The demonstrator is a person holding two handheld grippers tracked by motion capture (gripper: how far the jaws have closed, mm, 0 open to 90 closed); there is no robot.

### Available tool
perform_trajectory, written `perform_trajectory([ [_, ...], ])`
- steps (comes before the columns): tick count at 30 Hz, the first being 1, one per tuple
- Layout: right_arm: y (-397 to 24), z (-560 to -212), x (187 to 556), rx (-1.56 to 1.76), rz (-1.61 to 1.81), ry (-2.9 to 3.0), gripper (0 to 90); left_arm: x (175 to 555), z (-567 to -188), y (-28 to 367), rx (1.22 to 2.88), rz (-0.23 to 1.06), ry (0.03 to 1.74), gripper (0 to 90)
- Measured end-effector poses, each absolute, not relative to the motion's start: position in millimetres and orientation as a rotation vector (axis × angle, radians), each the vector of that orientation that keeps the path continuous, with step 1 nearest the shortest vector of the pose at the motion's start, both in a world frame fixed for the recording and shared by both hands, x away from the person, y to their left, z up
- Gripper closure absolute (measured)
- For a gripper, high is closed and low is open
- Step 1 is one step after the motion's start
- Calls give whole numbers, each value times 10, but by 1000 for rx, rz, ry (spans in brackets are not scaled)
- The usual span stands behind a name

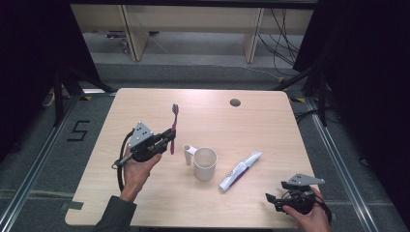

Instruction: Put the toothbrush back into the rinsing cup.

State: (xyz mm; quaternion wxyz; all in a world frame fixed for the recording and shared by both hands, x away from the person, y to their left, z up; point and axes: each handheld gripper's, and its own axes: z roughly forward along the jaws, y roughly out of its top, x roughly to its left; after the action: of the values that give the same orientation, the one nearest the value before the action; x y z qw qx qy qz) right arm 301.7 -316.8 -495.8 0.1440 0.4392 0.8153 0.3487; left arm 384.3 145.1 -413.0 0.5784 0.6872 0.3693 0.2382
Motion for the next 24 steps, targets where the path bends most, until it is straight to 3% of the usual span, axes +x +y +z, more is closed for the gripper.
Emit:
perform_trajectory([
  [24,-3148,-4948,2992,1326,999,2354,212,3970,-4012,1158,1587,551,812,829],
])
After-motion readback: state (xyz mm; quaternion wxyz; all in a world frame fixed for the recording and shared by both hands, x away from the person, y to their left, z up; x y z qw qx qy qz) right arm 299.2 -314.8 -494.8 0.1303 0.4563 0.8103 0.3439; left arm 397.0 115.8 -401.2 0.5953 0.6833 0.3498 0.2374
